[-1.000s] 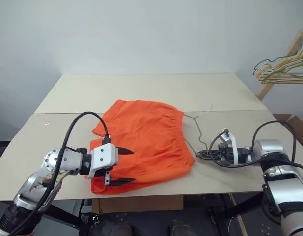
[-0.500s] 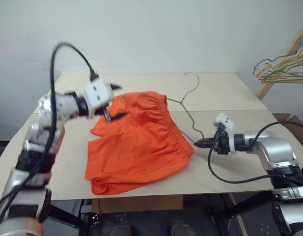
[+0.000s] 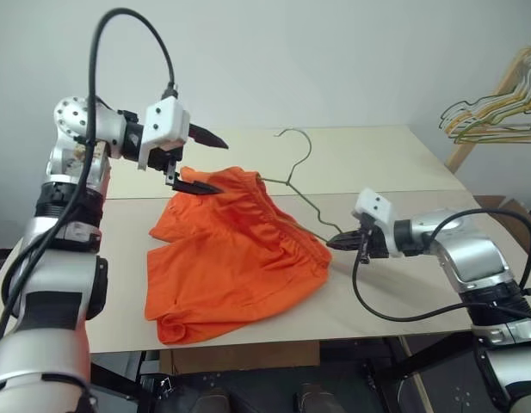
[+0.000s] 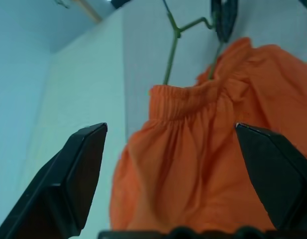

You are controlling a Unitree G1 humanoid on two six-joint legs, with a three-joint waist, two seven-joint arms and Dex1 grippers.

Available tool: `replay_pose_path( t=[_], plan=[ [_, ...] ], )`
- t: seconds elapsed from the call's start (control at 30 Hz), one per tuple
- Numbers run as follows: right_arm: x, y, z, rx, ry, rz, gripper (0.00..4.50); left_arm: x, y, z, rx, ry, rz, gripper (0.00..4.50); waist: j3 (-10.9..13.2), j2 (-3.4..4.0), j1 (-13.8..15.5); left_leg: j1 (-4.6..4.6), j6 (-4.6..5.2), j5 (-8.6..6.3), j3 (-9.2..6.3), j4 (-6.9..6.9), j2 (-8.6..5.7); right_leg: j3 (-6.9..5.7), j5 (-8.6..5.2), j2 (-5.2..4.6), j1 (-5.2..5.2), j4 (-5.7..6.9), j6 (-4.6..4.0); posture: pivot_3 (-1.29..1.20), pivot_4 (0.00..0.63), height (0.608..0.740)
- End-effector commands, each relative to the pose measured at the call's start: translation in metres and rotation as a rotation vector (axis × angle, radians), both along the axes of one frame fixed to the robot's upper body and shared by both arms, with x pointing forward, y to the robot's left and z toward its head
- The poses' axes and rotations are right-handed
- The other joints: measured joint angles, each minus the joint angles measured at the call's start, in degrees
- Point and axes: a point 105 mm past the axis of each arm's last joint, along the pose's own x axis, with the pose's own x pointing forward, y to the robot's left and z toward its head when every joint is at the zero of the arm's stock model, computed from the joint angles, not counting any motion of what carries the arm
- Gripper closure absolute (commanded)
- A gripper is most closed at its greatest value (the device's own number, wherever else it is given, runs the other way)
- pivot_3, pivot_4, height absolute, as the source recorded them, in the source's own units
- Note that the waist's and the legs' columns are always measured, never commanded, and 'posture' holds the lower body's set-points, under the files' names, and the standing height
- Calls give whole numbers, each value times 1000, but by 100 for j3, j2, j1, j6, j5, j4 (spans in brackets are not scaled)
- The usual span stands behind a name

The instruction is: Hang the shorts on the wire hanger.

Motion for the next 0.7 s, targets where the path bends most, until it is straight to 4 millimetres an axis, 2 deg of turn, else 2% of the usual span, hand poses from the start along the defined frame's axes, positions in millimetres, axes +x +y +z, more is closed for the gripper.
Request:
replay_pose_path(
  t=[0.03, 0.17, 0.33, 0.43, 0.7],
  plan=[
    [3, 11, 26, -32, -113, 55, 4500, 3, -15, 5, 30, 4, -40, 33, 0, 0, -8, -1, 0, 0, 0, 2, 0, 1, 0, 0, -1, 1, 0, -19, 0, 740],
    [2, 14, 25, -46, -89, 66, 4500, 7, -26, 1, 54, 38, -48, 33, 0, -1, -39, -9, 1, -1, -5, 9, 0, -3, 0, 0, -4, 1, 1, -21, 0, 740],
    [3, 17, 21, -88, -111, 80, 4500, 13, -27, -7, 109, 69, -25, 33, 0, -1, -98, -13, 2, -1, -8, 8, 0, -4, -1, 0, -7, 1, 1, -27, 0, 740],
    [1, 18, 18, -100, -114, 90, 4500, 16, -26, -11, 117, 79, 3, 579, 0, 0, -114, -13, 2, -1, -8, 8, 0, -3, -1, 0, -9, 1, 1, -36, 0, 740],
    [-3, 22, 21, -121, -149, 118, 4500, 16, -21, -29, 178, 139, 15, 3221, 0, -1, -113, -18, 2, -1, -8, 10, 0, -3, -1, 0, -13, 2, 2, -51, 0, 740]
  ],
)
